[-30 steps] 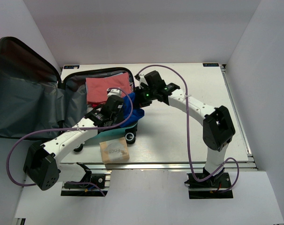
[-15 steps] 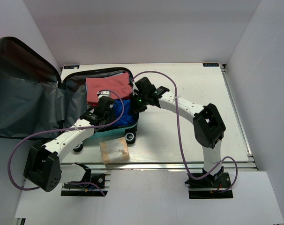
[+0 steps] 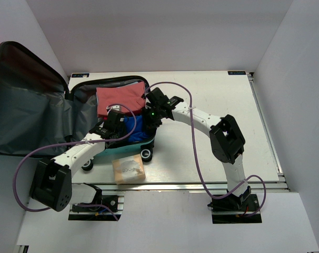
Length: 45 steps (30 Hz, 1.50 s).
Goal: Pack the luggage
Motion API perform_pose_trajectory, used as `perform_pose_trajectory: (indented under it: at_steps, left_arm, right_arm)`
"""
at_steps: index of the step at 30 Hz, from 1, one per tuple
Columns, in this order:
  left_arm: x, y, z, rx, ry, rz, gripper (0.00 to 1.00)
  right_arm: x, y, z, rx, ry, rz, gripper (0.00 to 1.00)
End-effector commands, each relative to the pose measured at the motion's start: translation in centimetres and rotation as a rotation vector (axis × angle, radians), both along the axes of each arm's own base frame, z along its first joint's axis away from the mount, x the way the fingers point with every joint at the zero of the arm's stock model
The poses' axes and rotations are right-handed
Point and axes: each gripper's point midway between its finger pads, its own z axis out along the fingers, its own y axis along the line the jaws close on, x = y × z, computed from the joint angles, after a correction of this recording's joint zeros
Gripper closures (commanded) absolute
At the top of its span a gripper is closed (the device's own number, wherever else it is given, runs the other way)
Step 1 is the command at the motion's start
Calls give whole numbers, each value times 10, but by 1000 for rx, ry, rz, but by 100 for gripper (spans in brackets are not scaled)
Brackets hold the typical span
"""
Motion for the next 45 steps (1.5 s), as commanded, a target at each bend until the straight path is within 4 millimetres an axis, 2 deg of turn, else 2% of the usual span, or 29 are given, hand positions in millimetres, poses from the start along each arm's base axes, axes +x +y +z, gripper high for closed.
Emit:
perform_pose_trajectory:
  at_steps: [1,3,5,6,7,9,10,11,14,16,17,18,19,20,21,22,24,25,26,28,29,31,32,33,36,37,40,42,45]
  left_arm:
    - [-15,20,-20,62,89,44,100]
    - [-15,19,-19,59,100,48,100]
    - [-10,18,-9,59,94,50,79]
    - [-7,17,-2,56,84,51,68]
    - [-2,15,9,49,70,51,50]
    - [1,13,25,37,42,48,38]
    - [2,12,32,32,28,45,33]
    - [7,10,48,14,-9,44,26]
    - [3,13,76,-4,-44,57,12]
    - [2,14,93,-23,-72,70,2]
    - [-2,16,104,-33,-98,83,2]
    - [-8,20,107,-30,-88,94,2]
    - [-12,22,111,-41,-89,109,2]
    - [-22,23,117,-45,-84,111,2]
    - [-26,25,119,-60,-73,139,2]
    - [-32,27,119,-65,-56,156,2]
    - [-56,31,110,-88,30,206,2]
    - [-66,29,106,-98,65,213,2]
    - [-84,33,91,-91,138,229,2]
    - [-105,29,83,-161,188,251,2]
    - [-123,30,69,-189,235,280,2]
    - [-139,31,56,-212,274,306,2]
    - [-146,32,51,-227,288,319,2]
    - [-156,33,34,-229,331,345,2]
    - [-160,27,19,-271,337,331,2]
    - [-163,26,7,-269,365,334,2]
    - [-156,7,-6,-324,399,274,2]
    - [-157,7,-16,-305,426,265,3]
    - [-165,8,-36,-275,485,264,12]
  right_arm:
    - [-1,-16,-15,-112,29,-11,65]
    - [-2,-13,-7,-99,15,3,55]
    - [0,-11,3,-82,-17,20,45]
    - [0,-11,16,-60,-42,28,42]
    - [2,-9,24,-41,-67,40,38]
    - [-1,-7,47,2,-108,67,32]
    - [-3,-6,55,19,-121,78,16]
    - [-4,-4,64,42,-137,88,11]
    - [-14,-7,99,115,-195,137,11]
    - [-20,-11,104,141,-221,166,11]
    - [-24,-15,121,175,-256,169,11]
    - [-28,-18,127,196,-270,174,11]
    - [-35,-24,115,186,-258,179,11]
    - [-38,-27,133,234,-306,179,11]
    - [-41,-32,133,240,-313,171,11]
    - [-50,-42,126,235,-307,161,11]
    - [-52,-52,119,223,-322,131,11]
    - [-59,-64,109,205,-313,123,11]
    - [-62,-70,103,193,-301,104,11]
    - [-71,-86,83,155,-276,79,11]
    - [-73,-90,77,148,-269,69,11]
    - [-79,-98,70,146,-258,60,11]
    - [-85,-105,56,124,-230,56,11]
    - [-88,-106,52,126,-221,55,11]
    - [-97,-115,39,111,-195,55,11]
    - [-98,-116,39,111,-192,55,11]
    - [-101,-118,34,108,-172,57,11]
    - [-102,-118,31,109,-164,57,11]
    - [-104,-118,29,114,-150,53,11]
